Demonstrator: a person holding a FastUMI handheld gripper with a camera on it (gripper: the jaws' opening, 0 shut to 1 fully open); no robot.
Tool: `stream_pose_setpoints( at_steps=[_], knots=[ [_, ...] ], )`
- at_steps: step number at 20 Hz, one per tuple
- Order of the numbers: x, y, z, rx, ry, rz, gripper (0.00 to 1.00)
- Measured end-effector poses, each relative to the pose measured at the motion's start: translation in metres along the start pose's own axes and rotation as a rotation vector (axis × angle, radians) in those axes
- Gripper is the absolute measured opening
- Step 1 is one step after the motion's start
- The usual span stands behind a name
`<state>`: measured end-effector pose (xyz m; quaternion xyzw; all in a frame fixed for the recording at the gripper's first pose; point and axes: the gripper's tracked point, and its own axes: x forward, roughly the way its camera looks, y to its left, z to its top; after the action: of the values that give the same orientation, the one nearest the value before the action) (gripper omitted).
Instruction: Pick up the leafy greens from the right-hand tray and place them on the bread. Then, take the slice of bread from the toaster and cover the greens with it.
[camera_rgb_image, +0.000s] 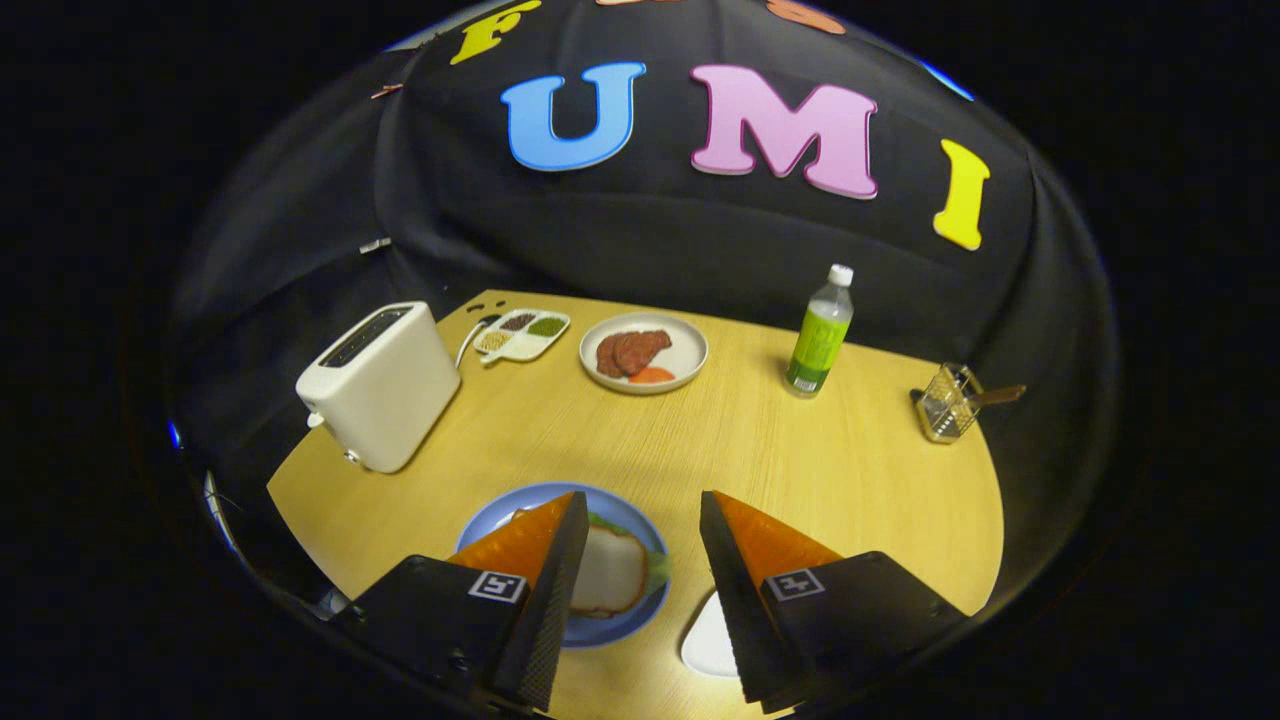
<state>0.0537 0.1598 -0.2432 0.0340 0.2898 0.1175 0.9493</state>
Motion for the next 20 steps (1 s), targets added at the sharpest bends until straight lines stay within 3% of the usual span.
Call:
stream_pose_setpoints(
  at_steps=[2,7,12,20],
  knots=[
    [-0.022,-0.006,0.026,-0.017,-0.070,-0.026,0.76],
    [-0.072,-0.013,0.075,0.023,-0.194,-0.063,0.98],
    [-0.116,-0.029,0.110,0.043,-0.292,-0.109,0.99],
    [-0.150,-0.064,0.121,0.077,-0.354,-0.191,0.99]
  ],
)
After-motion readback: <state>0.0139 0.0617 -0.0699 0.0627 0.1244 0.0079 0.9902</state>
